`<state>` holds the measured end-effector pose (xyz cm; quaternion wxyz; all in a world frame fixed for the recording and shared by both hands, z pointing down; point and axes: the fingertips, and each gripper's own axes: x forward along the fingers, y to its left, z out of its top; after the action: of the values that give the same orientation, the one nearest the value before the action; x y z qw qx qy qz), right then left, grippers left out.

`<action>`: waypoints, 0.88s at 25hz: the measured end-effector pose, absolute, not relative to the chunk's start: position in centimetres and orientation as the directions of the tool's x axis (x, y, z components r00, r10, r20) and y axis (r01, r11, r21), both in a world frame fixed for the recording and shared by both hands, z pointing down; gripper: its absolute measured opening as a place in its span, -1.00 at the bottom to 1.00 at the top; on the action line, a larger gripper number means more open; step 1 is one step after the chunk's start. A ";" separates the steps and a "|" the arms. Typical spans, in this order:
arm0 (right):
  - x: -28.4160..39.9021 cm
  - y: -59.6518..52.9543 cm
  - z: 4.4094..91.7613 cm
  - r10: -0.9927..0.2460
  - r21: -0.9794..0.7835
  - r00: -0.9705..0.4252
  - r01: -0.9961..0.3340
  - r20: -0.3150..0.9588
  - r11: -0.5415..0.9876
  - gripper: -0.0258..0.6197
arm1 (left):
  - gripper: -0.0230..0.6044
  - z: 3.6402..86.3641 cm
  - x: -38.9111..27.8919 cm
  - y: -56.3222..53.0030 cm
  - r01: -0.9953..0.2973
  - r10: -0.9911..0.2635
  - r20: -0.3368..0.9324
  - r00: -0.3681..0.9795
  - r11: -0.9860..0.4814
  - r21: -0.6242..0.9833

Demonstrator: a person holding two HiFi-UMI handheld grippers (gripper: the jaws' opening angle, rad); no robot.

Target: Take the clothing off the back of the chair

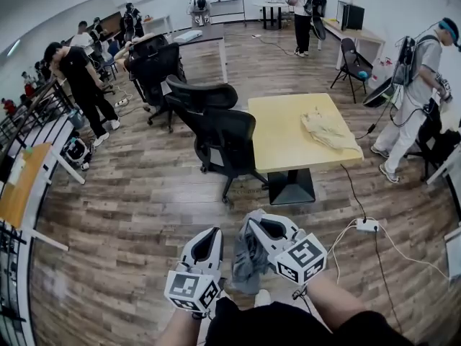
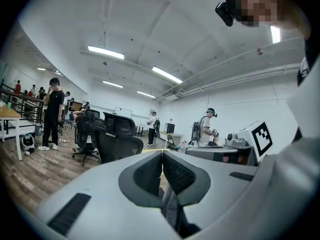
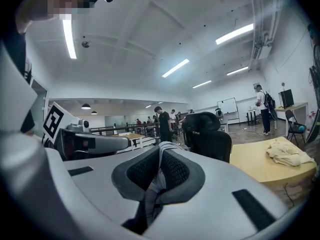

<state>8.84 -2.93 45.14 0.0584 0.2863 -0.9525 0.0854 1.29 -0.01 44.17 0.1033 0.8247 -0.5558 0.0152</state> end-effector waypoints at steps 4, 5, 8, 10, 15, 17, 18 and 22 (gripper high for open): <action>9.4 -2.1 45.6 -0.530 -0.115 -0.832 -0.549 0.163 0.828 -0.85 | -0.87 44.3 1.4 0.6 -0.931 -0.926 0.139 0.352 -0.330 0.159; 9.5 -2.0 45.6 -0.529 -0.112 -0.833 -0.549 0.163 0.829 -0.85 | -0.87 44.3 1.4 0.8 -0.933 -0.928 0.139 0.344 -0.322 0.160; 9.9 -1.7 45.4 -0.530 -0.110 -0.833 -0.549 0.160 0.829 -0.85 | -0.87 44.3 1.4 1.2 -0.938 -0.935 0.136 0.328 -0.306 0.161; 10.1 -1.7 45.2 -0.533 -0.109 -0.832 -0.550 0.153 0.828 -0.85 | -0.87 44.2 1.4 1.5 -0.940 -0.936 0.134 0.325 -0.304 0.157; 10.4 -1.6 44.7 -0.541 -0.106 -0.829 -0.556 0.139 0.824 -0.85 | -0.87 44.3 1.5 1.9 -0.940 -0.936 0.135 0.325 -0.304 0.153; 10.5 -1.4 44.5 -0.543 -0.105 -0.828 -0.558 0.139 0.823 -0.85 | -0.87 44.2 1.5 2.1 -0.940 -0.936 0.136 0.326 -0.306 0.151; 10.6 -1.3 44.5 -0.544 -0.105 -0.828 -0.558 0.138 0.823 -0.85 | -0.87 44.2 1.6 2.1 -0.940 -0.935 0.135 0.327 -0.307 0.150; 10.6 -0.6 44.3 -0.541 -0.106 -0.830 -0.555 0.135 0.825 -0.85 | -0.87 44.0 1.8 2.5 -0.939 -0.935 0.133 0.330 -0.311 0.145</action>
<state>10.64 -0.59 44.27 0.0494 0.2871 -0.9540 0.0706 1.77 2.45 43.97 0.0982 0.8095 -0.5788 0.0118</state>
